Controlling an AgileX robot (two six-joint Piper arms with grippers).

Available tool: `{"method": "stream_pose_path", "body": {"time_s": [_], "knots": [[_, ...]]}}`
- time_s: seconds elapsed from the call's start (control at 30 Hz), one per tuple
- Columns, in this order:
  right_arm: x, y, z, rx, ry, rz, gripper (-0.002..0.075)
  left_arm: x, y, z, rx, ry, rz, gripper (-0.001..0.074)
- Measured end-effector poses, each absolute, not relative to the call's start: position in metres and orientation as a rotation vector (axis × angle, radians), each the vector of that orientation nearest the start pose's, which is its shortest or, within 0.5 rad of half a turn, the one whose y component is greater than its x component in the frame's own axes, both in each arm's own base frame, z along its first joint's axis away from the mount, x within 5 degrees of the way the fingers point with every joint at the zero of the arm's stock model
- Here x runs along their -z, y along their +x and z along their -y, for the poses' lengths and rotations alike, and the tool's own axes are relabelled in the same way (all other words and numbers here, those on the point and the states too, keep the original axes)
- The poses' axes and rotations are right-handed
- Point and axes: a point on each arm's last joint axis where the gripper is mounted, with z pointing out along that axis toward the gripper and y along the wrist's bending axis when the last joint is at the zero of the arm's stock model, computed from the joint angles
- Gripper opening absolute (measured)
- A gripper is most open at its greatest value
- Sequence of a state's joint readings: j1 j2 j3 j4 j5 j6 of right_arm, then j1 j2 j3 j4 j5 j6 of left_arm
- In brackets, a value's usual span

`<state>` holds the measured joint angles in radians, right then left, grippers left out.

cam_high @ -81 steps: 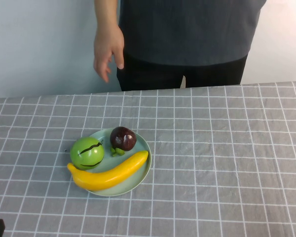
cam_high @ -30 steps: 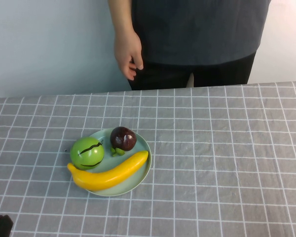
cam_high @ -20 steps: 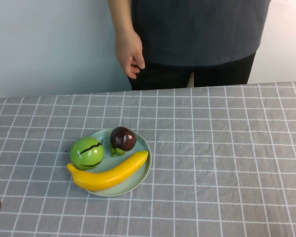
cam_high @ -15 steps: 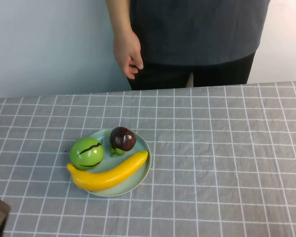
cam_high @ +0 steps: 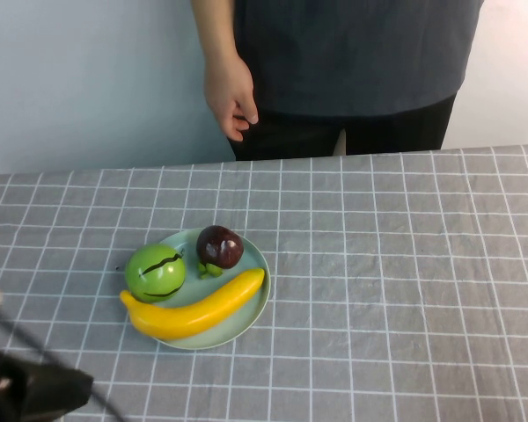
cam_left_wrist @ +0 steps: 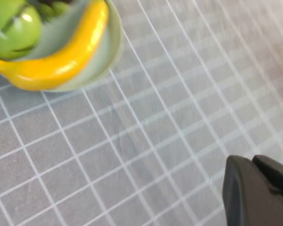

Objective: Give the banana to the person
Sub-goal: Pick up the banana

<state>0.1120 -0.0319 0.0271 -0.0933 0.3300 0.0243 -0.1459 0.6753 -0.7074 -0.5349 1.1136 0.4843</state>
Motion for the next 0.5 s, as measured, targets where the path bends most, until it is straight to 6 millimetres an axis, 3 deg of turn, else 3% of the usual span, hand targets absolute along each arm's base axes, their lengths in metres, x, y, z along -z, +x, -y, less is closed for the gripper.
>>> {"method": "stream_pose_path", "body": {"time_s": [0.27, 0.5], "knots": [[-0.176, 0.053, -0.003, -0.007, -0.137, -1.802, -0.0009, -0.311, 0.168, 0.073, 0.495, 1.043, -2.455, -0.0004], [-0.176, 0.053, -0.003, -0.007, -0.137, -1.802, -0.0009, -0.285, 0.206, 0.109, 0.292, 1.484, -2.468, -0.0004]]}}
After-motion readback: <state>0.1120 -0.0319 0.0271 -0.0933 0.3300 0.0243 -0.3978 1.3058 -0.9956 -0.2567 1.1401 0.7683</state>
